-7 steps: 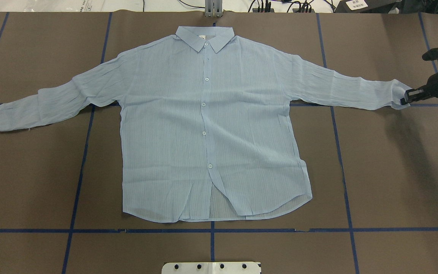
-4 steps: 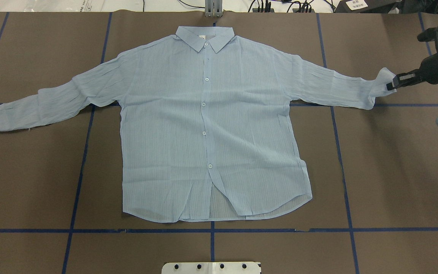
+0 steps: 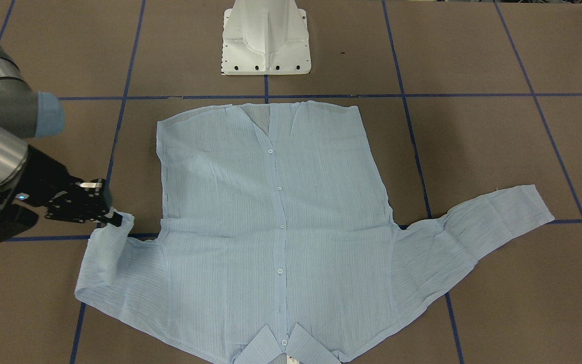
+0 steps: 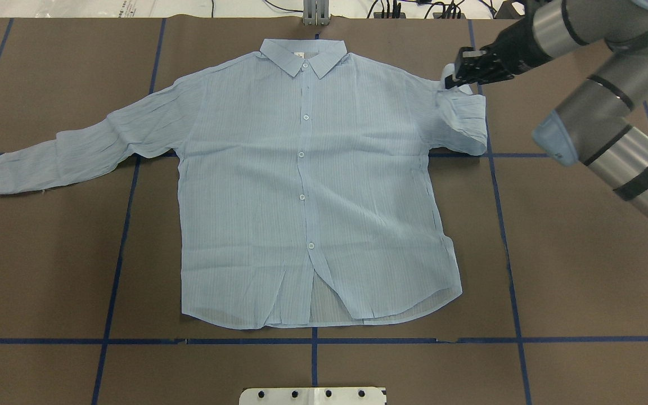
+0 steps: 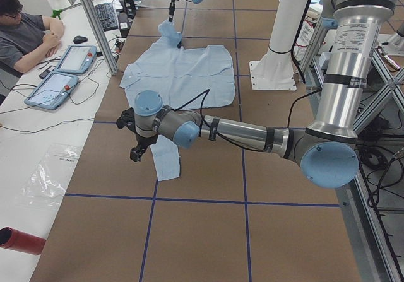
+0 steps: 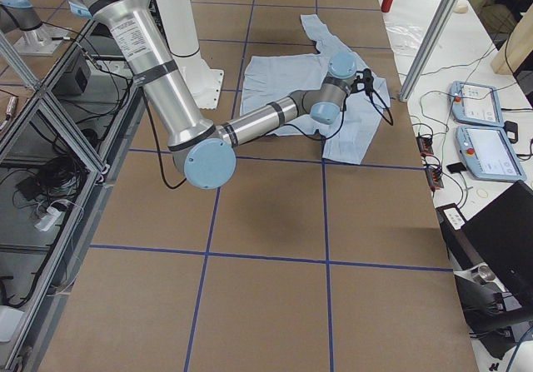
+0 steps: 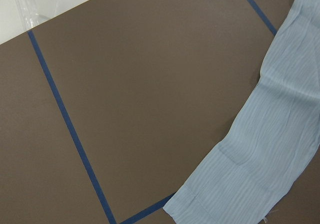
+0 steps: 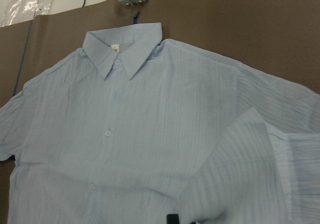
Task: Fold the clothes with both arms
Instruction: 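Grasp the sleeve cuff with the right gripper and fold it across the shirt body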
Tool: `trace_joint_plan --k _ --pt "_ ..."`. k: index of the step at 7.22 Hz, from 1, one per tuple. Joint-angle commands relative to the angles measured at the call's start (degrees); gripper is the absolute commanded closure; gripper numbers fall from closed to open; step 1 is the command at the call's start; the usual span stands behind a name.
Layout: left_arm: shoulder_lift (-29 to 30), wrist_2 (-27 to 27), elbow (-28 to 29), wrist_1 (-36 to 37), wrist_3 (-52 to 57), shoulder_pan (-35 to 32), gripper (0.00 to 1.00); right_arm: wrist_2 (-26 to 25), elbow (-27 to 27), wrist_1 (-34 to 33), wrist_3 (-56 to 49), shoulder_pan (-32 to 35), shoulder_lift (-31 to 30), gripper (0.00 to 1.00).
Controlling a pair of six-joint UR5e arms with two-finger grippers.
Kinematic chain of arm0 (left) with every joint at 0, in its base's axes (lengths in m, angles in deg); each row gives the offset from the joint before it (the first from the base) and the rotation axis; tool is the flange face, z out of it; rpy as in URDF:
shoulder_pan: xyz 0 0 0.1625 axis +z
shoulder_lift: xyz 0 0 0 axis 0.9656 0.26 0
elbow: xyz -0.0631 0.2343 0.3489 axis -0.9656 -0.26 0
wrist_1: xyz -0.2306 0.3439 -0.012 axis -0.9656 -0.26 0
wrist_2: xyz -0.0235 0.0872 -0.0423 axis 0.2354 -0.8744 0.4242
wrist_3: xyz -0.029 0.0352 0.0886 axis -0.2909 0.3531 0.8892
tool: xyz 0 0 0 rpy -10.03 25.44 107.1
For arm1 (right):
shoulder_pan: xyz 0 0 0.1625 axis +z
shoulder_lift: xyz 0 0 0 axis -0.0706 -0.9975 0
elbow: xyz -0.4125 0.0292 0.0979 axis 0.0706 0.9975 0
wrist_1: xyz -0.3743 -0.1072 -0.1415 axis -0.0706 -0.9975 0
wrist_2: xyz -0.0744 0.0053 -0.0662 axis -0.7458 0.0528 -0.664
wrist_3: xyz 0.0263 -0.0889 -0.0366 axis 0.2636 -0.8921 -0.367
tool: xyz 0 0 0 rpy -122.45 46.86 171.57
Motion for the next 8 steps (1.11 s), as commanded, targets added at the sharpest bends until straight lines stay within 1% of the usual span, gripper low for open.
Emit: trace_joint_plan --k 1,2,3,4,5,6,8 --pt "-0.15 -0.09 0.72 -0.09 0.06 0.0 0.0 -7.99 0.45 -7.2 3.3 -6.67 9.98 1.0" --pt "-0.15 -0.09 0.99 -0.09 0.14 -0.09 0.0 -13.16 0.97 -13.01 3.47 -9.83 15.0 1.0" --pt "-0.15 -0.17 1.43 -0.09 0.15 0.0 0.0 -16.87 5.15 -13.5 3.48 -12.38 19.66 1.0" --pt "0.02 -0.17 2.04 -0.87 -0.12 0.0 0.0 -20.03 10.5 -13.59 3.48 -15.02 23.53 1.0" --pt "0.11 -0.17 2.83 -1.58 -0.12 0.0 0.0 -22.59 15.08 -13.33 3.22 -16.87 26.01 1.0" --pt "0.46 -0.17 3.53 -1.67 -0.12 0.0 0.0 -23.4 18.17 -13.42 3.13 -17.76 28.12 1.0" --pt "0.64 -0.09 3.63 -1.67 -0.12 0.0 0.0 -27.61 21.53 -13.33 3.21 -21.53 29.46 1.0"
